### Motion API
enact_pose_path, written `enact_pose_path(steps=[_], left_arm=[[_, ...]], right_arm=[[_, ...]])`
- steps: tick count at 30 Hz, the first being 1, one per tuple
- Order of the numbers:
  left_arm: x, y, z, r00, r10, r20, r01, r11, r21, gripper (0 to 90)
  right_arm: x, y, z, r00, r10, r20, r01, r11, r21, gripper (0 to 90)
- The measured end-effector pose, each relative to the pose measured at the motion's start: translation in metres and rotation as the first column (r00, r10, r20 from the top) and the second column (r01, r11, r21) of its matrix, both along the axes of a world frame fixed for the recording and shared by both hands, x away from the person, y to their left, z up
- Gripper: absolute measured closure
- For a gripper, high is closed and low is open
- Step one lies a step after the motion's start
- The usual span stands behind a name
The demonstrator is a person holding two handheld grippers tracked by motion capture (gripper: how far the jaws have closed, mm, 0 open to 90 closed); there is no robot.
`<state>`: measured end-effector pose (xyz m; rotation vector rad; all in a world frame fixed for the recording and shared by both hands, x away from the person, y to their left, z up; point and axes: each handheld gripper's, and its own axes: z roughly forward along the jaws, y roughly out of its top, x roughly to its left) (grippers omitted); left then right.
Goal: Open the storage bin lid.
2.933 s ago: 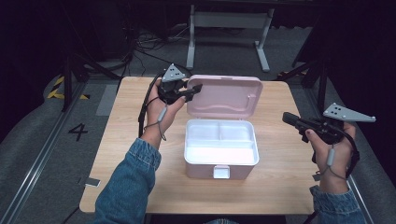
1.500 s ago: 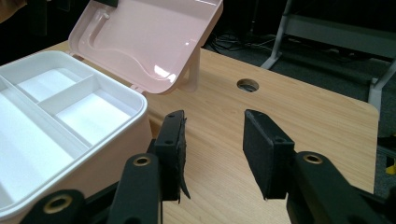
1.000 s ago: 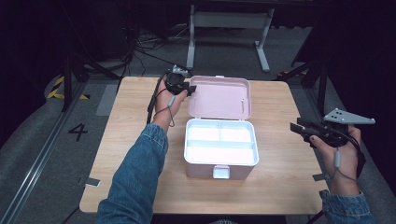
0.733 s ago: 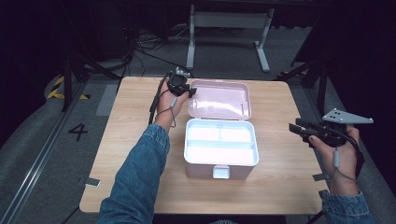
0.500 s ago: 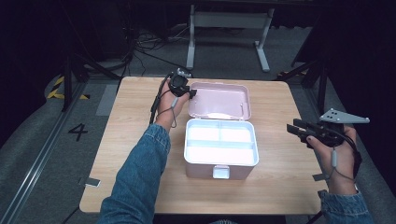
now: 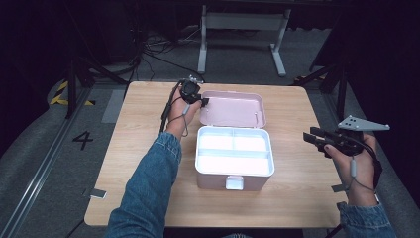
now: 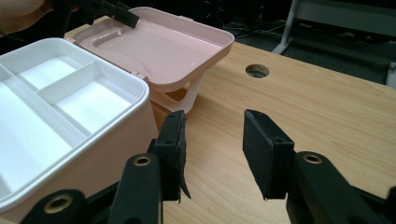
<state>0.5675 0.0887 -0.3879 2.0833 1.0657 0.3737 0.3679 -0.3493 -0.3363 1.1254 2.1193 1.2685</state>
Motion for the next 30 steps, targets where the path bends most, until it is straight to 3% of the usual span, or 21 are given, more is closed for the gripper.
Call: enact_pose_path(steps=[20,30], left_arm=[[0.003,0.003,-0.014,0.9991,-0.006,-0.041,0.005,0.9998,-0.020,61.6],[0.002,0.004,-0.017,0.9994,-0.007,-0.033,0.006,0.9998,-0.021,60.9]], right_arm=[[0.001,0.001,-0.002,0.9999,0.004,-0.011,-0.004,1.0000,-0.003,59.5],[0.001,0.001,-0.002,0.9999,0.004,-0.014,-0.004,1.0000,-0.002,59.1]])
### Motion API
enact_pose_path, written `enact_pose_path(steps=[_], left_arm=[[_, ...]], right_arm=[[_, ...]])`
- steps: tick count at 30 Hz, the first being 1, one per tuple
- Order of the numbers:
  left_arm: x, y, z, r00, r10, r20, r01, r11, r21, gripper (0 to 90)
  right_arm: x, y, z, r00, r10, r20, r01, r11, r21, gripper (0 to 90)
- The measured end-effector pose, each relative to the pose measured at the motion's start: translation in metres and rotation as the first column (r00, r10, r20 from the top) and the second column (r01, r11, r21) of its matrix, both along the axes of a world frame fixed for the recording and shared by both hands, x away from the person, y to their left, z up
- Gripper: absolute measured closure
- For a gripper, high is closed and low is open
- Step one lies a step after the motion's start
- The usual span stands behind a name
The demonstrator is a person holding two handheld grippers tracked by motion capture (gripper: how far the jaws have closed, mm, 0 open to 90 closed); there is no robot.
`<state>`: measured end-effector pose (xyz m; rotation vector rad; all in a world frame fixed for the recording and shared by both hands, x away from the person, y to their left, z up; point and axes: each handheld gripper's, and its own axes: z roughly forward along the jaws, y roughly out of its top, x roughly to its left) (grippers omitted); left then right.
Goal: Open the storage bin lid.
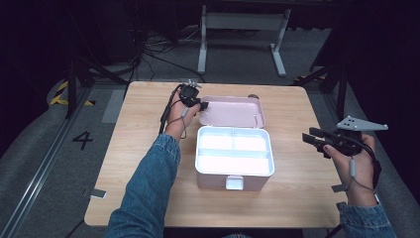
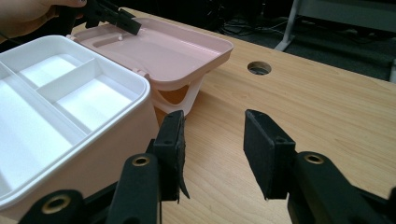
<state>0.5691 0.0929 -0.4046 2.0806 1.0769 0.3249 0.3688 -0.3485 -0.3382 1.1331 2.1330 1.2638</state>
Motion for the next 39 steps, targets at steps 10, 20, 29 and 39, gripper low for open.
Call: enact_pose_path(steps=[10,20,29,39], left_arm=[[-0.011,0.003,0.022,0.9977,0.013,0.067,-0.011,0.9996,-0.026,38.9],[-0.057,0.016,0.068,0.9837,-0.059,0.170,0.074,0.9940,-0.082,34.3],[-0.114,0.042,0.091,0.9687,-0.105,0.225,0.126,0.9890,-0.079,31.3],[-0.187,0.086,0.086,0.9686,-0.090,0.232,0.107,0.9922,-0.064,29.3]], right_arm=[[0.000,0.000,0.000,1.0000,-0.004,0.003,0.004,1.0000,0.007,57.0],[0.003,0.000,-0.002,1.0000,-0.006,-0.007,0.006,1.0000,0.004,55.0],[0.011,0.004,-0.004,0.9997,0.006,-0.022,-0.006,1.0000,0.006,54.1],[0.021,0.001,-0.012,0.9984,0.023,-0.052,-0.023,0.9997,-0.011,53.0]])
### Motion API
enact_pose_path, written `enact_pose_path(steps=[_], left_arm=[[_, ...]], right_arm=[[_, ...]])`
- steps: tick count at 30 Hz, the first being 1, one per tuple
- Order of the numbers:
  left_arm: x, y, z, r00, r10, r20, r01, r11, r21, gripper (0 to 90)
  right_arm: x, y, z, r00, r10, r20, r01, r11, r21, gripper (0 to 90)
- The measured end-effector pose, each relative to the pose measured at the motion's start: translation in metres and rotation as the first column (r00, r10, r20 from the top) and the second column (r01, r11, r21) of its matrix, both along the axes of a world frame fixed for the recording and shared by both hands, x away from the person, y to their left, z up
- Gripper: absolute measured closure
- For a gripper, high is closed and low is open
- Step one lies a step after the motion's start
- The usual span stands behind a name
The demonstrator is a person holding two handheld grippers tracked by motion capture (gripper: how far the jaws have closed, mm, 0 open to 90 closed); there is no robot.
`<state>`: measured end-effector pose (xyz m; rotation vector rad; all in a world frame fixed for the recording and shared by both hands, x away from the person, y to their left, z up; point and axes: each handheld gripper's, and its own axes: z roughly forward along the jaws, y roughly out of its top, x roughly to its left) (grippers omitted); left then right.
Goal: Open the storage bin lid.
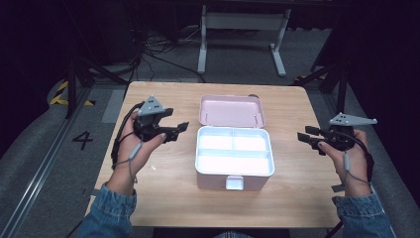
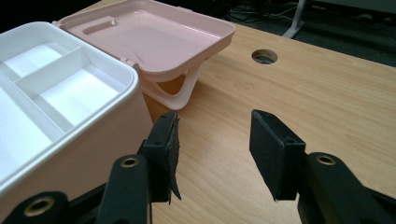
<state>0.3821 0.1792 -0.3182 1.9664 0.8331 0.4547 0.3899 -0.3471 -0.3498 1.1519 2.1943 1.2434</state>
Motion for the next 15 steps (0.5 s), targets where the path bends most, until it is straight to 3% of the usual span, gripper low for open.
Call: enact_pose_path(steps=[3,7,8,10,11,13,15], left_arm=[[-0.015,0.018,-0.012,0.9986,0.048,-0.024,-0.047,0.9978,0.047,29.2],[-0.020,0.030,-0.020,0.9953,0.084,-0.047,-0.080,0.9933,0.083,29.0],[-0.022,0.034,-0.023,0.9933,0.098,-0.061,-0.093,0.9920,0.086,29.0],[-0.022,0.042,-0.032,0.9876,0.122,-0.099,-0.108,0.9844,0.140,28.5],[-0.022,0.042,-0.032,0.9876,0.122,-0.099,-0.108,0.9844,0.140,28.5],[-0.019,0.047,-0.040,0.9826,0.146,-0.115,-0.121,0.9727,0.198,28.3],[-0.015,0.053,-0.053,0.9729,0.149,-0.177,-0.117,0.9768,0.179,27.9]], right_arm=[[0.001,-0.004,-0.003,0.9999,0.006,-0.008,-0.006,1.0000,-0.004,52.3],[0.001,-0.009,-0.007,0.9997,0.002,-0.025,-0.003,1.0000,-0.004,50.4],[0.001,-0.009,-0.007,0.9997,0.002,-0.025,-0.003,1.0000,-0.004,50.4],[0.002,-0.012,-0.011,0.9989,0.002,-0.047,-0.003,1.0000,-0.005,49.3],[0.002,-0.012,-0.011,0.9989,0.002,-0.047,-0.003,1.0000,-0.005,49.3],[0.003,-0.014,-0.013,0.9980,-0.003,-0.064,0.002,1.0000,-0.008,48.8],[0.004,-0.017,-0.015,0.9973,-0.024,-0.069,0.023,0.9995,-0.021,48.6]])
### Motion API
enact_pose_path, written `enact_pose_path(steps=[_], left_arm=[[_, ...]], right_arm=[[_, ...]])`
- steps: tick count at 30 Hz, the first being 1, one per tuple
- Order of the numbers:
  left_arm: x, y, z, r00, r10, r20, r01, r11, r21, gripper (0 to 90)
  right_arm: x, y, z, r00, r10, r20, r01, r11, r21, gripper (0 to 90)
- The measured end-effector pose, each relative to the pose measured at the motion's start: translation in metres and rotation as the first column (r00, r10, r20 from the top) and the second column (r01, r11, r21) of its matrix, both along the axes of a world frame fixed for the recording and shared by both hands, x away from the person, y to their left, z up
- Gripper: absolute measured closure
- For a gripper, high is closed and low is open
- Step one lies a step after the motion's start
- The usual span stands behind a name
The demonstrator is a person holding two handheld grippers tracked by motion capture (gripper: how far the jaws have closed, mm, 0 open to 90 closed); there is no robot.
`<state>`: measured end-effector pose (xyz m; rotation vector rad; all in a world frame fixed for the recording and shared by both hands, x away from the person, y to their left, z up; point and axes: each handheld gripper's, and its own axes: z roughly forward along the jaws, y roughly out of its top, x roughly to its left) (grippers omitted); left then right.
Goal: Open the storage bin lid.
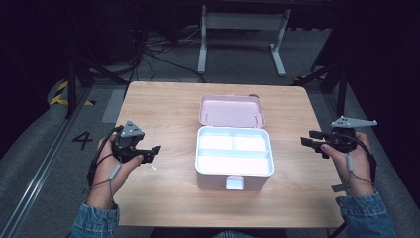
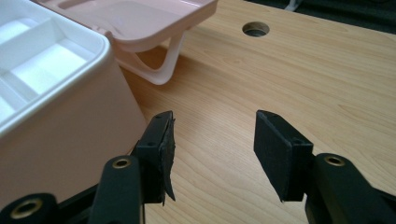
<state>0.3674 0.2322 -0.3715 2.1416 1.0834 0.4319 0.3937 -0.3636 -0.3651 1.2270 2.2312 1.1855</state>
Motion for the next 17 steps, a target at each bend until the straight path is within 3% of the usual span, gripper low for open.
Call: enact_pose_path(steps=[2,3,4,5,6,9,10,17], left_arm=[[0.000,0.001,-0.003,0.9997,0.013,-0.023,-0.013,0.9999,-0.005,27.9],[0.003,0.003,-0.008,0.9991,0.026,-0.033,-0.025,0.9996,0.013,27.8],[0.005,0.005,-0.011,0.9979,0.039,-0.051,-0.037,0.9984,0.043,27.7],[0.007,0.006,-0.017,0.9944,0.068,-0.080,-0.059,0.9917,0.114,28.3],[0.008,0.007,-0.019,0.9923,0.077,-0.097,-0.062,0.9876,0.144,28.3],[0.009,0.008,-0.023,0.9872,0.089,-0.132,-0.070,0.9877,0.140,28.3],[0.009,0.008,-0.024,0.9841,0.102,-0.145,-0.085,0.9890,0.121,28.3],[0.006,0.012,-0.021,0.9855,0.081,-0.149,-0.070,0.9945,0.078,27.7]], right_arm=[[0.001,-0.001,-0.001,1.0000,0.000,-0.005,0.000,1.0000,-0.002,48.6],[0.001,-0.001,-0.002,1.0000,-0.001,-0.006,0.001,1.0000,0.000,48.3],[0.002,-0.001,-0.003,0.9999,-0.002,-0.012,0.002,1.0000,0.000,48.0],[0.003,-0.001,-0.006,0.9997,-0.002,-0.026,0.002,1.0000,-0.007,47.7],[0.003,0.000,-0.007,0.9995,-0.004,-0.033,0.004,1.0000,-0.009,47.6],[0.004,0.000,-0.010,0.9990,0.001,-0.044,-0.001,0.9999,-0.011,47.1],[0.005,0.001,-0.011,0.9988,0.001,-0.049,-0.001,1.0000,-0.010,46.8],[0.009,0.000,-0.016,0.9971,-0.001,-0.076,0.001,1.0000,-0.008,46.3]])
